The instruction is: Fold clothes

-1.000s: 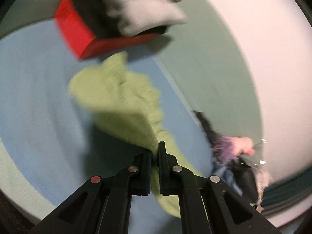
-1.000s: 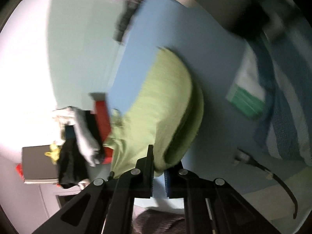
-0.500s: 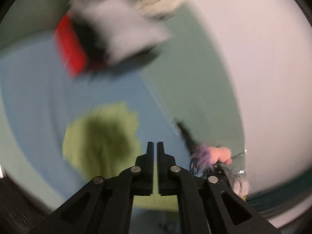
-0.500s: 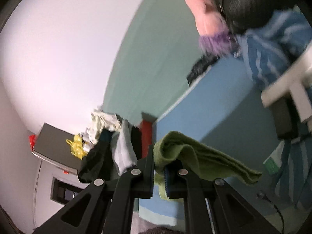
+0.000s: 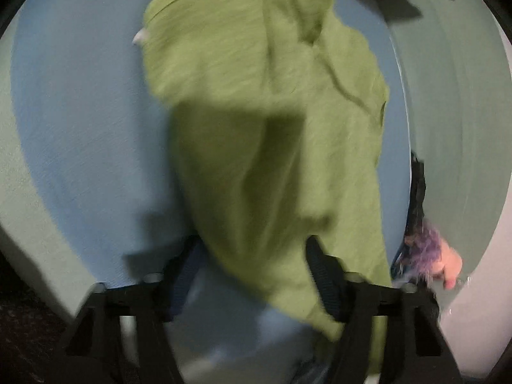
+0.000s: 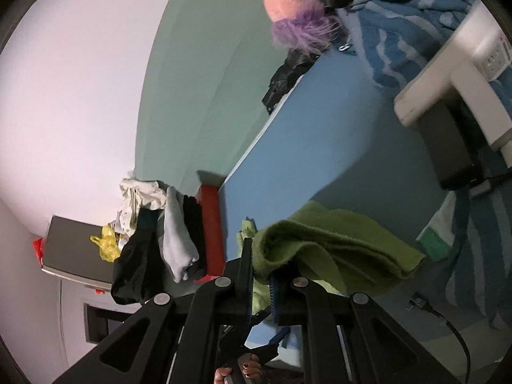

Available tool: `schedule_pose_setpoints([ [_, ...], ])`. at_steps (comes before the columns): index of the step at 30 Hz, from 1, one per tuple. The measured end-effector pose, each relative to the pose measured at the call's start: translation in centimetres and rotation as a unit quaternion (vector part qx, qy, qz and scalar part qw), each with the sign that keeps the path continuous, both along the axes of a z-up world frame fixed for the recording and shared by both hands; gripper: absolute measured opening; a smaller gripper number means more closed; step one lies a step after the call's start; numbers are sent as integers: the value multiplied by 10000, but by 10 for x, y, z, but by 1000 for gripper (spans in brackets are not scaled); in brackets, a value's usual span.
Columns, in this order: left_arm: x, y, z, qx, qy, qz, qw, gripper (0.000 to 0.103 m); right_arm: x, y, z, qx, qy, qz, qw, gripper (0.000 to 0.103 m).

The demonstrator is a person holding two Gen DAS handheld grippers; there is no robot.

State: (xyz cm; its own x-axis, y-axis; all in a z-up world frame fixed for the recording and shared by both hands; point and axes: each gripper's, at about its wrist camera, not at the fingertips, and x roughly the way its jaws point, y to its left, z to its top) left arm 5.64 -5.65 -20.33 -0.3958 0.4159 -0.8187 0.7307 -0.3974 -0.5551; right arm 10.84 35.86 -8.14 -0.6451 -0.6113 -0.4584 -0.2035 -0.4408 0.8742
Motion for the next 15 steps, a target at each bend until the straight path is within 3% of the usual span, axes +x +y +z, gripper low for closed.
schedule_pose_setpoints([
  [4, -13, 10, 0, -408, -344, -81, 9985, 41, 4, 6, 1, -57, 42, -43, 10000, 9],
  [5, -8, 8, -1, -281, -242, -29, 9993, 30, 5, 7, 1, -86, 57, -49, 9999, 9],
  [6, -4, 6, -2, -144, -141, 27, 9998, 11, 5, 9, 0, -109, 59, -58, 9999, 9],
  [8, 9, -1, -12, 400, 96, 272, 9988, 8, 7, 11, -2, -141, 44, -78, 9999, 9],
  [10, 20, -7, -14, 597, 441, 380, 9965, 8, 8, 14, -5, -161, 11, -100, 9998, 9],
  [13, 25, -26, 13, 348, 994, 424, 9935, 7, 12, 18, -4, -193, -24, -182, 9996, 9],
  [15, 25, -49, 49, 104, 1523, 451, 9872, 7, 17, 23, 1, -189, 38, -272, 9994, 9],
])
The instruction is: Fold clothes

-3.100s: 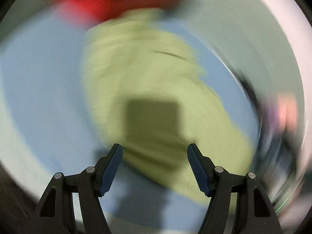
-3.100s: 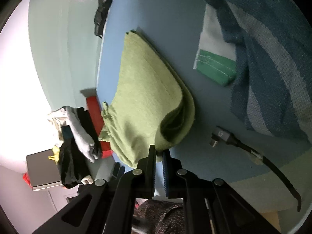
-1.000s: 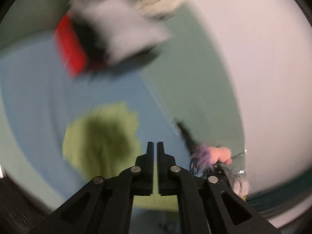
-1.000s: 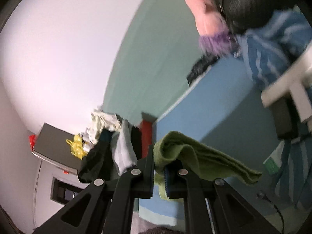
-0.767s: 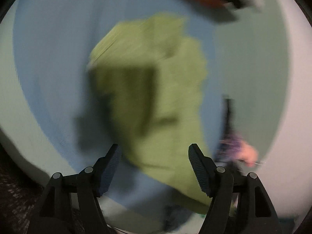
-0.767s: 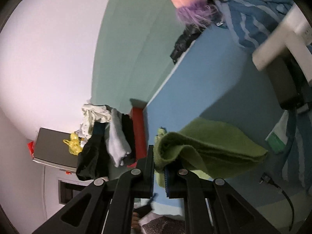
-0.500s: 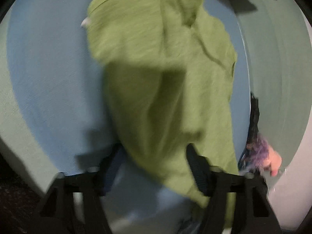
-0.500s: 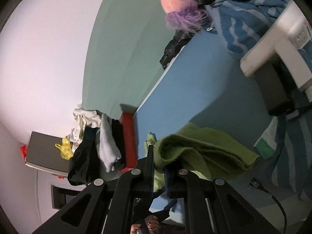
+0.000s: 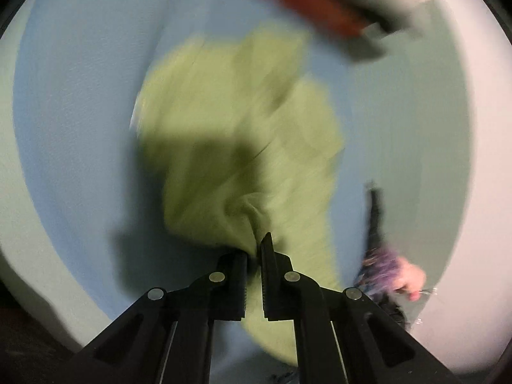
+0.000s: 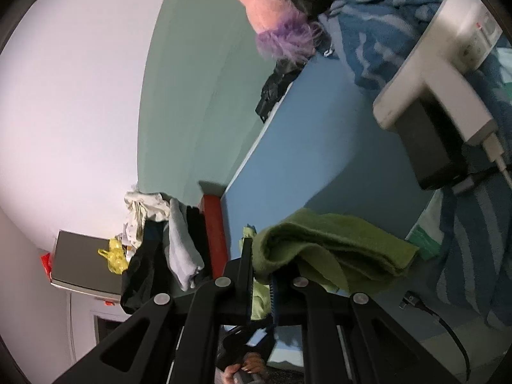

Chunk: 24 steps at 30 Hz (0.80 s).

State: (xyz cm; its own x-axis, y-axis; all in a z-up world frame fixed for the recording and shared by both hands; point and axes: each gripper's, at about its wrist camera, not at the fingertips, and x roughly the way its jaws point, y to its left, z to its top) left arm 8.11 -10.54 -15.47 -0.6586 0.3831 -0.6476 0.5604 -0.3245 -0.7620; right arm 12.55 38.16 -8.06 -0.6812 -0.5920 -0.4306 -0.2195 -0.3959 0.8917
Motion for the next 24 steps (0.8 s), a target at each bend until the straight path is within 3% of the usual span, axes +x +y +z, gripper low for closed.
schedule_pose_setpoints([
  [2, 6, -21, 38, 111, 536, 77, 9985, 7, 6, 5, 8, -29, 150, -67, 9999, 9],
  [5, 23, -40, 101, -243, 1225, -163, 9920, 6, 13, 8, 21, -154, 398, -55, 9991, 9],
  [9, 35, -37, 169, -800, 1792, -1025, 9752, 6, 12, -2, 48, 60, 906, 215, 9956, 9],
  [14, 9, -6, 184, -781, 1725, -1899, 9634, 6, -12, -47, 71, 303, 1230, 922, 9876, 9],
  [20, -10, 48, 183, -250, 2013, -2645, 9428, 4, -43, -152, 61, 495, 1041, 2317, 9659, 9],
  [24, -21, 49, 159, -872, 1475, -2501, 9529, 4, -51, -184, 42, 351, 828, 2620, 9609, 9],
])
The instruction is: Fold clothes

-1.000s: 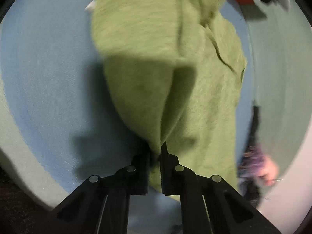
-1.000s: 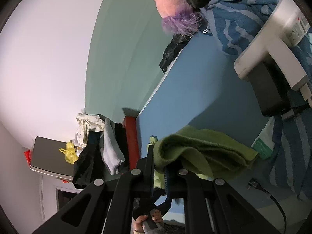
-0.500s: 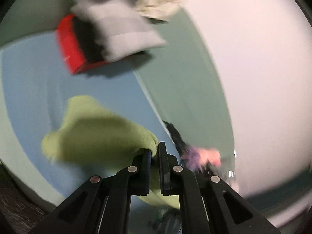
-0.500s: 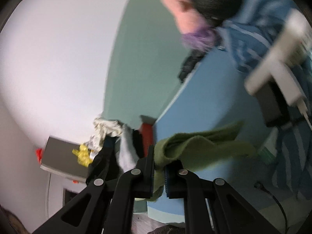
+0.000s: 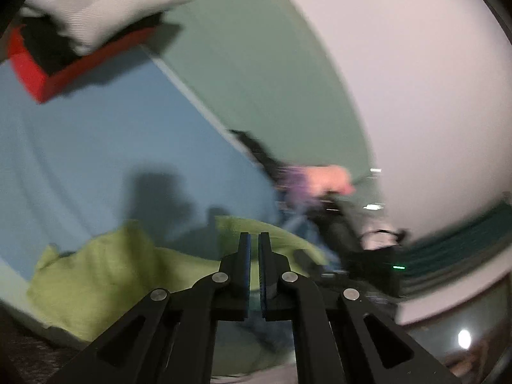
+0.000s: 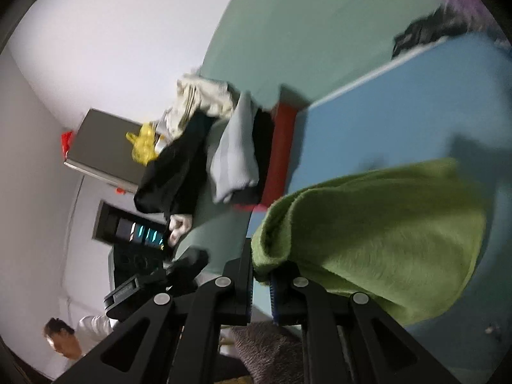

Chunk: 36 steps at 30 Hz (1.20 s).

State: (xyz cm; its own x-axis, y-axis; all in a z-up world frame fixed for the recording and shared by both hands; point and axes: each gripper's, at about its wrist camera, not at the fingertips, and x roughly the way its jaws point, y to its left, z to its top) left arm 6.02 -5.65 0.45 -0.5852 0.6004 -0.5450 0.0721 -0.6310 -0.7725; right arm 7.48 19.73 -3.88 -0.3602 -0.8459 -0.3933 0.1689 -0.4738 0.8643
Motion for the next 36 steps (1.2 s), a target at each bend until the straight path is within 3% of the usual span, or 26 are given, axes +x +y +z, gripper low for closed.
schedule_pose_setpoints([
  [3, -8, -4, -33, -110, -682, 201, 9974, 5, 0, 6, -7, 10, -37, -140, 9999, 9],
  [5, -13, -9, -67, 141, -1391, 361, 9895, 10, 2, 17, -8, 14, -30, -274, 9996, 9],
  [8, -21, -13, -111, 533, -2067, 530, 9755, 40, 7, 33, -2, 25, 40, -470, 9989, 9],
  [9, -26, -12, -115, 313, -2037, 531, 9771, 45, 8, 39, 1, 50, 79, -534, 9985, 9],
  [12, -39, -7, -126, -372, -1932, 515, 9791, 49, 12, 59, 5, 104, 100, -791, 9968, 9],
  [13, -46, 2, -124, -909, -1765, 255, 9798, 49, 13, 65, 6, 121, 94, -872, 9961, 9],
  [15, -58, 15, -124, -1822, -1523, -193, 9712, 49, 13, 73, 3, 146, 45, -993, 9949, 9],
  [16, -62, 22, -125, -2059, -1465, -361, 9669, 49, 13, 78, 1, 140, 4, -1038, 9945, 9],
  [19, -75, 29, -141, -1879, -1664, -699, 9655, 49, 14, 87, -7, 108, -133, -1154, 9932, 9],
  [23, -87, 40, -155, -2260, -1874, -1055, 9501, 49, 13, 93, -12, 75, -248, -1213, 9923, 9],
  [29, -104, 52, -167, -2614, -2014, -1227, 9360, 48, 7, 96, -16, 53, -349, -1257, 9914, 10],
  [31, -105, 54, -164, -2613, -1949, -1239, 9372, 48, 5, 95, -19, 24, -402, -1235, 9915, 10],
  [34, -101, 47, -156, -2193, -1937, -1365, 9464, 48, 5, 96, -23, 12, -446, -1215, 9916, 10],
  [36, -98, 44, -152, -2314, -1960, -1486, 9413, 48, 4, 98, -24, 24, -455, -1241, 9912, 10],
])
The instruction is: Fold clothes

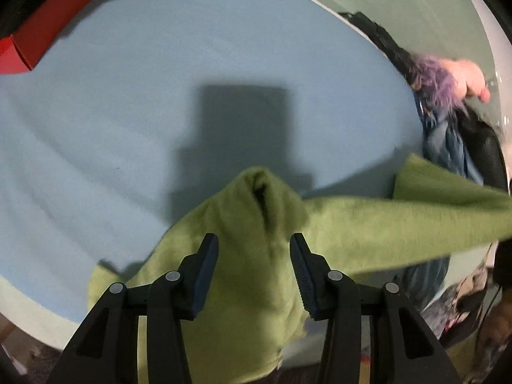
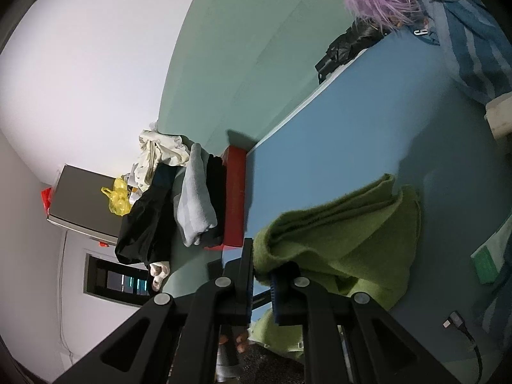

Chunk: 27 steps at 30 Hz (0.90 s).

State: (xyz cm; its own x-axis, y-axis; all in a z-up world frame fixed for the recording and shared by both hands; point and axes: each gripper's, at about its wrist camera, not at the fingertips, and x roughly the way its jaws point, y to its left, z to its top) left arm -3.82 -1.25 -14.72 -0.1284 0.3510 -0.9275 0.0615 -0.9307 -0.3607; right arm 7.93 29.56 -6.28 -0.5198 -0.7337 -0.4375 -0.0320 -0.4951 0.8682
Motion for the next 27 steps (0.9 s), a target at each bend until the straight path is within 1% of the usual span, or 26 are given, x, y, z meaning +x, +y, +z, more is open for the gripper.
schedule_pose_setpoints([
  [2, -1, 2, -1, -133, -10, -114, 9998, 48, -1, 2, -2, -2, -16, -18, 10000, 10],
  [4, -5, 8, -6, -107, -74, -178, 9998, 48, -1, 2, -4, -25, -39, -20, 10000, 10],
  [5, -6, 11, -8, -235, -79, -208, 9995, 48, -2, 2, -5, -37, -50, -21, 10000, 10],
  [7, -14, 20, -12, -832, -16, -219, 9963, 48, -1, 2, -6, -71, -71, -15, 9999, 11],
  [9, -19, 20, -12, -902, 130, -52, 9958, 48, 2, 3, -6, -69, -58, -24, 10000, 11],
  [11, -24, 12, -8, -547, 367, 344, 9972, 46, 4, 5, -6, -66, -53, -61, 9999, 11],
  [12, -27, 6, -7, -428, 466, 601, 9962, 42, 5, 7, -7, -67, -54, -85, 9999, 11],
  [13, -31, 0, -9, -440, 506, 778, 9947, 38, 5, 8, -8, -63, -76, -115, 9999, 11],
  [14, -34, -5, -11, -451, 541, 947, 9930, 27, 4, 9, -9, -64, -97, -134, 9998, 11],
  [15, -36, -8, -14, -443, 508, 1001, 9927, 11, 4, 9, -9, -65, -116, -142, 9998, 11],
  [16, -37, -10, -18, -433, 461, 1021, 9928, 5, 5, 10, -10, -44, -143, -160, 9998, 11],
  [19, -36, -17, -23, -493, 547, 933, 9929, 4, 5, 13, -10, -41, -143, -201, 9997, 11],
  [20, -34, -21, -22, -370, 579, 994, 9927, 4, 6, 14, -10, -46, -138, -235, 9996, 11],
  [21, -33, -31, -17, -52, 670, 1157, 9910, 4, 6, 16, -9, -51, -134, -269, 9995, 11],
  [23, -31, -51, -7, 574, 853, 1479, 9836, 4, 6, 19, -7, -47, -105, -337, 9994, 10],
  [24, -31, -57, 3, 760, 999, 1638, 9785, 4, 5, 20, -3, -19, -69, -362, 9993, 10],
  [25, -31, -71, 18, 893, 1209, 1824, 9717, 4, 3, 21, 1, 13, -28, -388, 9992, 10],
  [26, -30, -76, 27, 939, 1336, 1898, 9682, 4, 0, 23, 5, 41, 25, -402, 9992, 10],
  [27, -31, -86, 44, 966, 1534, 1959, 9637, 4, -5, 24, 11, 81, 117, -410, 9991, 10],
])
